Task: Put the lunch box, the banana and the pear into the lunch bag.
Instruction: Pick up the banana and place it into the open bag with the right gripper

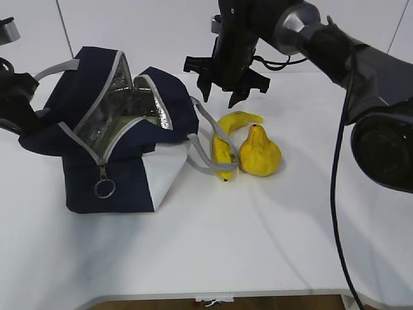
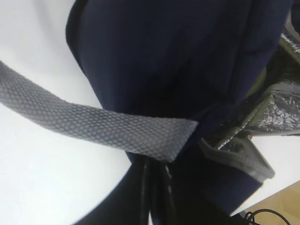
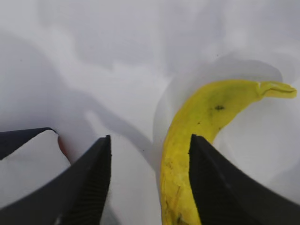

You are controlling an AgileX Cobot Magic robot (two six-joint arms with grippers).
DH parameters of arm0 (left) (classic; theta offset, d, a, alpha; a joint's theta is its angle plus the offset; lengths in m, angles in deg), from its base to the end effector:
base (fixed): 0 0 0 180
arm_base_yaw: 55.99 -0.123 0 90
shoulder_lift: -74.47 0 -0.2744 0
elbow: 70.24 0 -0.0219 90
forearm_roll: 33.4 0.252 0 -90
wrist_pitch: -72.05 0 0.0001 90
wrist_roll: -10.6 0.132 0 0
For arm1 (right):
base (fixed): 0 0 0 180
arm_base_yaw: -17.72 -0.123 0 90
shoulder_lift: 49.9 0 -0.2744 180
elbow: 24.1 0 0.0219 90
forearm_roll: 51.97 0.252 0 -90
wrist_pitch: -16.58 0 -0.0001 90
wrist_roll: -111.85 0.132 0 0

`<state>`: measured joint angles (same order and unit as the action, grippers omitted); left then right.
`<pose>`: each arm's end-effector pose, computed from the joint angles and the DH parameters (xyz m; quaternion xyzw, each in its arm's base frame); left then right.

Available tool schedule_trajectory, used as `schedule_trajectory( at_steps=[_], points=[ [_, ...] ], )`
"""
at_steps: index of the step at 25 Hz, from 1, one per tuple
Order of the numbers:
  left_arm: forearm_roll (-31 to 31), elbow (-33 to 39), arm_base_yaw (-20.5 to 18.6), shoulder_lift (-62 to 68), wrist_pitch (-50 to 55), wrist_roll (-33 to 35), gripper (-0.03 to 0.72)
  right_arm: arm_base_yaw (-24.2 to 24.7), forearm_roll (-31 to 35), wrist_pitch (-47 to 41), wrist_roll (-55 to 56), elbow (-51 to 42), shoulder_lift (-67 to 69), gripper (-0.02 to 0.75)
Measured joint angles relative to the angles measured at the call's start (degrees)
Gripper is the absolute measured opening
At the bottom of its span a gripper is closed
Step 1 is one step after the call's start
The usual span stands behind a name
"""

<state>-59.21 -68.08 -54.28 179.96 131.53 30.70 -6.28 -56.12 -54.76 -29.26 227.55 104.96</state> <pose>0.3512 -0.0600 0.2140 0.0937 0.9684 -0.1838 0.1404 0.5085 0.2165 0.1722 0.1226 0.9671 0.0841 0.2066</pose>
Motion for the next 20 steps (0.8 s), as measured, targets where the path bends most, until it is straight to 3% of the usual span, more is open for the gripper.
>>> schedule_trajectory(
  at_steps=[20],
  points=[
    [0.0, 0.0, 0.0, 0.0, 0.0, 0.0, -0.007, 0.0, 1.7, 0.0, -5.1, 0.1, 2.1, 0.457]
  ],
)
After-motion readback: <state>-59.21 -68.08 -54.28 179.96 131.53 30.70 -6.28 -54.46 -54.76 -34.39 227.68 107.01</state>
